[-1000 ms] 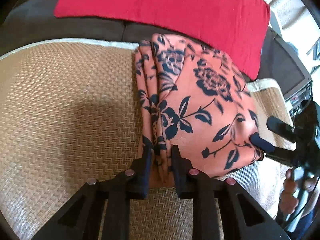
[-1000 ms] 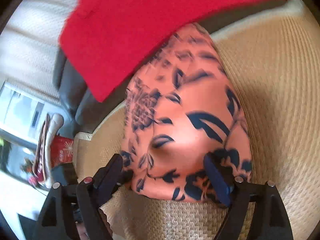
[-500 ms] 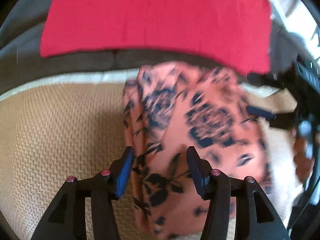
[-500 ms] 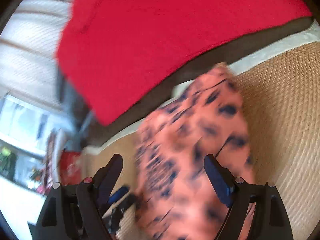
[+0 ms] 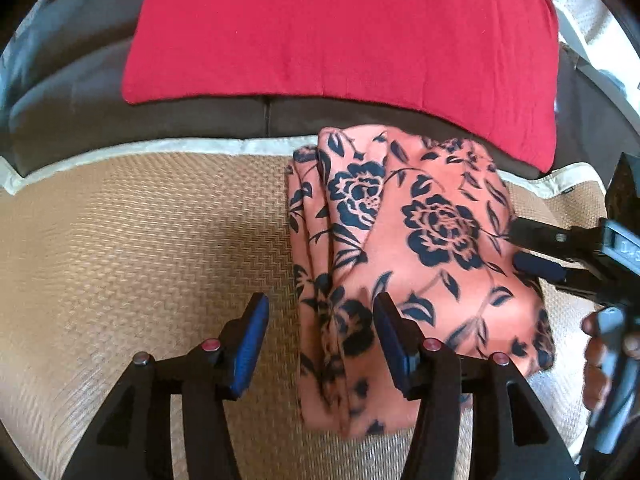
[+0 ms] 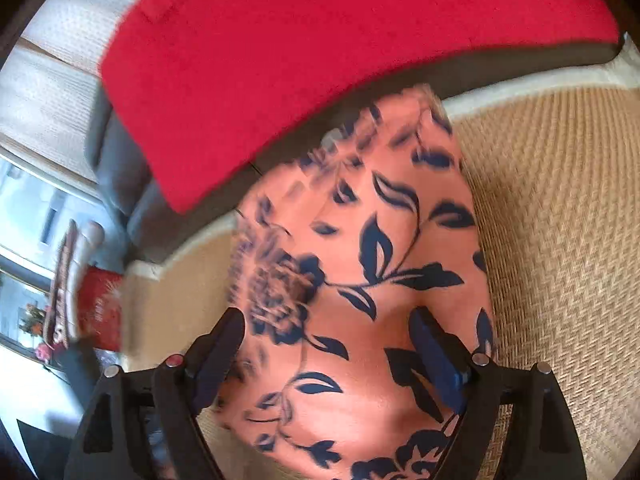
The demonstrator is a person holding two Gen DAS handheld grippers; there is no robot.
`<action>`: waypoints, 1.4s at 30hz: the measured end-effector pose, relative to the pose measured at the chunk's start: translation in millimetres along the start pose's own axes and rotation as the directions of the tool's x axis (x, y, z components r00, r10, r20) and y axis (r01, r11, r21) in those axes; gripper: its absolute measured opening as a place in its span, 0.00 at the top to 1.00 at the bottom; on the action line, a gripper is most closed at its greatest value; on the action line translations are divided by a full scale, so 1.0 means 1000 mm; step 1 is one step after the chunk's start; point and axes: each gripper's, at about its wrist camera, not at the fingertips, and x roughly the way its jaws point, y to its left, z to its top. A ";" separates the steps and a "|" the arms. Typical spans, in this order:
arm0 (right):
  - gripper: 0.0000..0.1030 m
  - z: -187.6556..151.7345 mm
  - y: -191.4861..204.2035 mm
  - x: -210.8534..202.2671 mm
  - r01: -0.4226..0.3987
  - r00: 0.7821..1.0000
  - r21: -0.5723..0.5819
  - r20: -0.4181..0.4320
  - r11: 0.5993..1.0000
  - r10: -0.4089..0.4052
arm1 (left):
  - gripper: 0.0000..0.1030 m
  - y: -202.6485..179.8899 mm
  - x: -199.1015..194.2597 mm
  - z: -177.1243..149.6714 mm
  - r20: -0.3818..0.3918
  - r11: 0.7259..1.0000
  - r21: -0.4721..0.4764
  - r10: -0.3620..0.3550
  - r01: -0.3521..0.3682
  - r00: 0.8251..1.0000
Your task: Fold small clothes
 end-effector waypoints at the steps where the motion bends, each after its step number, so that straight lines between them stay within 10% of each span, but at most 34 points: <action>1: 0.16 -0.002 0.005 -0.005 0.015 1.000 -0.017 0.018 1.000 -0.015 | 0.45 0.002 -0.014 -0.007 0.019 1.000 0.011 0.010 -0.010 1.000; 7: 0.13 -0.040 0.040 -0.042 -0.004 0.993 -0.148 0.113 0.989 0.021 | 0.30 -0.005 -0.057 -0.026 0.100 0.998 0.009 0.054 -0.055 0.994; 11: 0.17 -0.050 0.007 0.001 0.065 0.998 -0.064 -0.022 0.996 -0.067 | 0.30 -0.007 -0.073 -0.035 0.085 0.999 0.015 0.049 -0.050 0.995; 16: 0.16 -0.089 0.045 -0.064 0.072 0.987 -0.218 0.155 0.973 -0.039 | 0.29 -0.008 -0.087 -0.046 0.129 0.998 0.016 0.063 -0.066 0.990; 25: 0.15 -0.186 0.017 -0.096 0.163 0.971 -0.139 0.195 0.977 -0.135 | 0.29 -0.007 -0.092 -0.059 0.105 0.996 0.010 0.082 -0.083 0.991; 31: 0.15 -0.187 0.039 -0.111 0.311 0.927 -0.214 0.282 0.926 -0.247 | 0.29 -0.017 -0.097 -0.062 0.121 0.995 0.027 0.089 -0.093 0.989; 42: 0.14 -0.180 0.068 -0.120 0.341 0.902 -0.236 0.355 0.910 -0.246 | 0.29 -0.021 -0.105 -0.065 0.139 0.995 0.026 0.095 -0.100 0.986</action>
